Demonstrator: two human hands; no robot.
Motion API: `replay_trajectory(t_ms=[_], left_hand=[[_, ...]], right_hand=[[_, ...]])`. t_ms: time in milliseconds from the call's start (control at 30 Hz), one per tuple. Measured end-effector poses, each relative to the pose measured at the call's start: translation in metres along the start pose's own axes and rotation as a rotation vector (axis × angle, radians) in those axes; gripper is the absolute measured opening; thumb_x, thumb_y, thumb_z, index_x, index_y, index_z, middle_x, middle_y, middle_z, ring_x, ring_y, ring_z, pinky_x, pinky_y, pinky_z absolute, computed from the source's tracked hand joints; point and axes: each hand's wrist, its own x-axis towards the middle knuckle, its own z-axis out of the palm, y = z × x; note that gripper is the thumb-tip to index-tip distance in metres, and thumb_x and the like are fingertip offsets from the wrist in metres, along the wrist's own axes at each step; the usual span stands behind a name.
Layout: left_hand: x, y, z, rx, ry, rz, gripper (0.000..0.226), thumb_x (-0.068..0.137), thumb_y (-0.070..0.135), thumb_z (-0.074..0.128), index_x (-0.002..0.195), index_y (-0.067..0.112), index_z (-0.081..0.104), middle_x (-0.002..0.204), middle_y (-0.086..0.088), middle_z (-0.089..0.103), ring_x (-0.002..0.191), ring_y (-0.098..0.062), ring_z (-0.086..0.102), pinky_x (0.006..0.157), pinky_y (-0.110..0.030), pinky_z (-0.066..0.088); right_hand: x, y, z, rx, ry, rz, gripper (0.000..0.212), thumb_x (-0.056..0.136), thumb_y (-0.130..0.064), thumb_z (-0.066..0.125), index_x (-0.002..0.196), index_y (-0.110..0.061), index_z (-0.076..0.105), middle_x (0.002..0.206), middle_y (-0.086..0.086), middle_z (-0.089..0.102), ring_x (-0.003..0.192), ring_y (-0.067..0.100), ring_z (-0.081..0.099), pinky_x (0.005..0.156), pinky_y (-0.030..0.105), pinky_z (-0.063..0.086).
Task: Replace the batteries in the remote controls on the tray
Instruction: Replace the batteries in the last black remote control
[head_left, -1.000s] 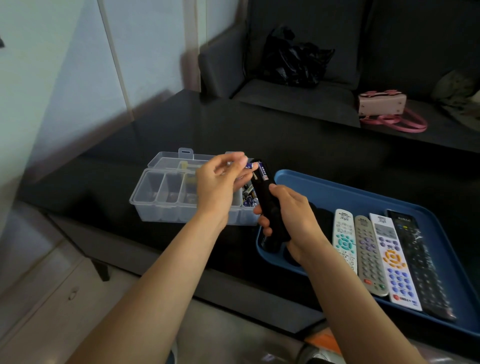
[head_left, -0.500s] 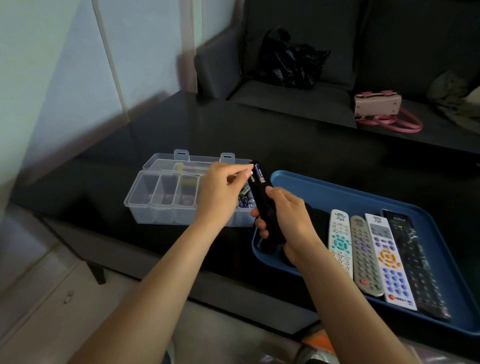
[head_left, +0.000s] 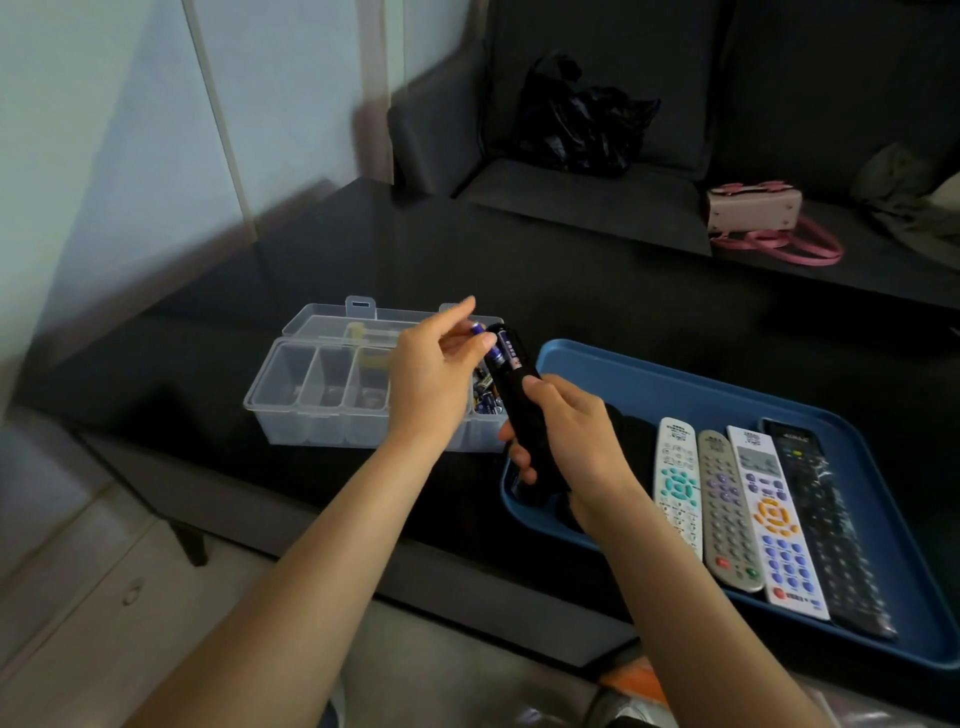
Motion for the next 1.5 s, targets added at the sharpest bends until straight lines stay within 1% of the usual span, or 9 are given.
replay_trajectory(t_ms=[167, 300, 433, 567, 767, 867, 1000, 1400, 1500], left_hand=[[-0.003, 0.001, 0.004, 0.013, 0.065, 0.016, 0.015, 0.079, 0.012, 0.072, 0.09, 0.013, 0.063, 0.079, 0.015, 0.061, 0.072, 0.015, 0.057, 0.066, -0.004, 0.045], [-0.006, -0.002, 0.008, 0.135, 0.089, 0.072, 0.013, 0.081, 0.018, 0.069, 0.087, 0.013, 0.059, 0.084, 0.003, 0.063, 0.076, -0.002, 0.06, 0.068, -0.012, 0.048], [-0.009, -0.004, 0.011, 0.287, 0.016, 0.104, 0.016, 0.085, 0.021, 0.065, 0.095, 0.01, 0.059, 0.097, -0.007, 0.059, 0.085, -0.015, 0.058, 0.073, -0.023, 0.049], [-0.017, -0.003, 0.013, 0.388, -0.007, 0.197, 0.019, 0.089, 0.018, 0.059, 0.103, 0.006, 0.062, 0.103, -0.008, 0.056, 0.086, -0.014, 0.057, 0.071, -0.012, 0.041], [-0.026, -0.004, 0.015, 0.624, -0.273, 0.307, 0.058, 0.086, 0.009, 0.06, 0.139, 0.004, 0.037, 0.129, -0.008, 0.041, 0.108, -0.019, 0.049, 0.089, -0.022, 0.044], [-0.021, -0.004, 0.013, 0.474, -0.225, 0.272, 0.05, 0.089, -0.006, 0.048, 0.137, 0.008, 0.044, 0.131, -0.007, 0.043, 0.109, -0.011, 0.049, 0.086, -0.001, 0.031], [-0.018, -0.001, 0.014, 0.354, -0.172, 0.346, 0.058, 0.077, -0.022, 0.04, 0.127, 0.005, 0.055, 0.127, -0.011, 0.052, 0.114, -0.016, 0.051, 0.092, 0.004, 0.027], [-0.028, 0.008, 0.025, 0.177, -0.276, 0.352, 0.057, 0.076, -0.022, 0.041, 0.123, 0.004, 0.058, 0.124, -0.005, 0.055, 0.11, -0.01, 0.055, 0.096, -0.012, 0.042], [-0.027, 0.011, 0.025, 0.213, -0.333, 0.328, 0.056, 0.079, -0.02, 0.042, 0.125, 0.007, 0.057, 0.124, -0.002, 0.056, 0.101, -0.007, 0.056, 0.087, -0.003, 0.039]], right_hand=[[-0.001, 0.002, 0.001, 0.009, -0.012, -0.007, 0.02, 0.1, -0.024, 0.043, 0.094, -0.012, 0.059, 0.064, 0.009, 0.061, 0.043, 0.014, 0.047, 0.039, 0.025, 0.037], [-0.002, 0.002, -0.001, 0.011, -0.004, -0.009, 0.021, 0.1, -0.024, 0.043, 0.094, -0.011, 0.059, 0.064, 0.009, 0.062, 0.043, 0.013, 0.047, 0.039, 0.024, 0.037], [-0.002, 0.005, -0.001, 0.027, 0.007, -0.013, 0.021, 0.1, -0.023, 0.043, 0.095, -0.011, 0.059, 0.063, 0.009, 0.062, 0.043, 0.014, 0.047, 0.039, 0.025, 0.036], [-0.002, 0.009, -0.002, 0.041, 0.024, -0.012, 0.021, 0.1, -0.022, 0.042, 0.095, -0.009, 0.059, 0.064, 0.01, 0.06, 0.043, 0.015, 0.047, 0.039, 0.024, 0.037], [-0.004, 0.007, -0.008, 0.011, 0.057, -0.072, 0.025, 0.1, -0.023, 0.043, 0.094, -0.005, 0.06, 0.062, 0.009, 0.059, 0.043, 0.016, 0.047, 0.039, 0.026, 0.037], [-0.005, 0.005, -0.01, 0.017, 0.048, -0.099, 0.028, 0.101, -0.027, 0.043, 0.1, -0.004, 0.057, 0.064, 0.009, 0.061, 0.044, 0.016, 0.049, 0.039, 0.026, 0.041], [-0.005, -0.006, -0.015, 0.099, -0.037, 0.043, 0.021, 0.102, -0.025, 0.039, 0.097, -0.01, 0.052, 0.066, 0.011, 0.066, 0.049, 0.024, 0.062, 0.047, 0.03, 0.049], [-0.007, -0.006, -0.034, 0.078, 0.161, 0.094, 0.036, 0.098, -0.038, 0.046, 0.079, -0.009, 0.058, 0.056, 0.013, 0.056, 0.04, 0.023, 0.048, 0.042, 0.026, 0.041], [-0.009, -0.005, -0.04, 0.054, 0.173, 0.115, 0.035, 0.097, -0.037, 0.047, 0.08, -0.008, 0.058, 0.056, 0.014, 0.056, 0.04, 0.022, 0.047, 0.042, 0.026, 0.04]])
